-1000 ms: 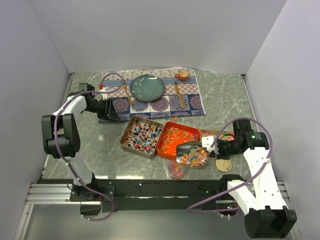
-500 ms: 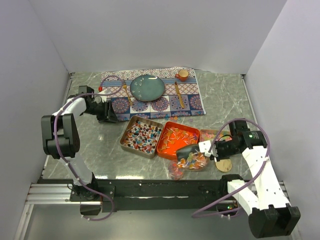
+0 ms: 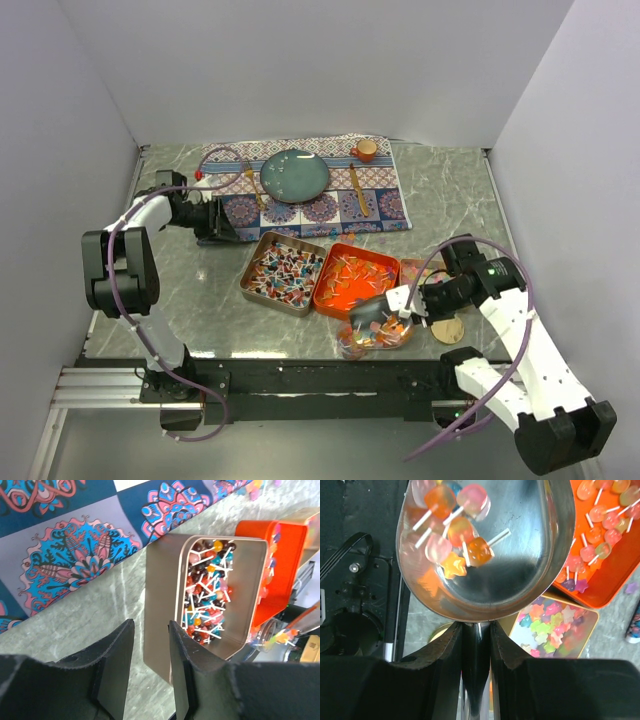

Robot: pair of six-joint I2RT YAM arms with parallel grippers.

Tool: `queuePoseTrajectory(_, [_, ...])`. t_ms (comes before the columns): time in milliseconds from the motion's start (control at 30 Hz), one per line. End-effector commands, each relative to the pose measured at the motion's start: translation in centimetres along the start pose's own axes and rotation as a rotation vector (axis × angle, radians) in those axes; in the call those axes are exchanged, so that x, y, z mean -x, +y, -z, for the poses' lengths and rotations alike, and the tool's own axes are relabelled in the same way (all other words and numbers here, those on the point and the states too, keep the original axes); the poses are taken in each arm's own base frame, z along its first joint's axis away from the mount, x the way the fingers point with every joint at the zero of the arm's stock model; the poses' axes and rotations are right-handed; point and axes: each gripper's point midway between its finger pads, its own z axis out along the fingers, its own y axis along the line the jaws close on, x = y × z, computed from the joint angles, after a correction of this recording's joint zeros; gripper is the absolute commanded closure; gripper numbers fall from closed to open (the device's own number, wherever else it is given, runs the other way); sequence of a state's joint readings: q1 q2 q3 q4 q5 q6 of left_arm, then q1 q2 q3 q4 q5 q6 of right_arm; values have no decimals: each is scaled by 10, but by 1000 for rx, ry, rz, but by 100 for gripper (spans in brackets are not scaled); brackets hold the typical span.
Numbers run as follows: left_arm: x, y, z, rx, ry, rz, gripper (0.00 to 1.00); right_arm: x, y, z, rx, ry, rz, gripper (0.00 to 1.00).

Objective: Pack the candies
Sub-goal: Place the fake candies in the packing bottle.

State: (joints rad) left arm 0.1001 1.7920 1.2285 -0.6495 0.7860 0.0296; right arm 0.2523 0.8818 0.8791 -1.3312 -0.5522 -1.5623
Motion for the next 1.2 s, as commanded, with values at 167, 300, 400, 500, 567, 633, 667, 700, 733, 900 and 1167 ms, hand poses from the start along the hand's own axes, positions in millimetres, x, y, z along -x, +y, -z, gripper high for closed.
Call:
queuePoseTrajectory(167, [25, -32, 16, -95, -98, -16, 59, -8, -23, 12, -34, 98, -33, 100])
queuePoseTrajectory(300, [29, -34, 15, -115, -108, -2, 59, -4, -26, 19, -30, 118, -15, 100])
queuePoseTrajectory(400, [32, -35, 13, -127, -108, 1, 59, 1, -26, 24, -21, 131, 11, 100])
queuePoseTrajectory(500, [36, -35, 10, -152, -111, 21, 59, 3, -25, 27, -7, 155, 38, 100])
queuePoseTrajectory(567, [34, -37, 8, -166, -110, 28, 59, 4, -24, 28, 1, 162, 41, 100])
queuePoseTrajectory(633, [34, -35, 7, -164, -111, 29, 59, 6, -24, 29, 5, 170, 44, 100])
queuePoseTrajectory(667, [33, -36, 7, -169, -110, 28, 59, 6, -24, 28, 10, 174, 43, 100])
queuePoseTrajectory(700, [33, -35, 6, -171, -110, 33, 59, 7, -25, 29, 9, 177, 42, 100])
queuePoseTrajectory(733, [33, -35, 6, -175, -113, 34, 59, 8, -24, 29, 12, 180, 44, 100])
queuePoseTrajectory(900, [33, -37, 4, -191, -112, 38, 59, 9, -26, 29, 14, 196, 57, 100])
queuePoseTrajectory(1167, [43, -39, 7, -186, -135, 36, 58, 9, -33, 39, -24, 224, 45, 100])
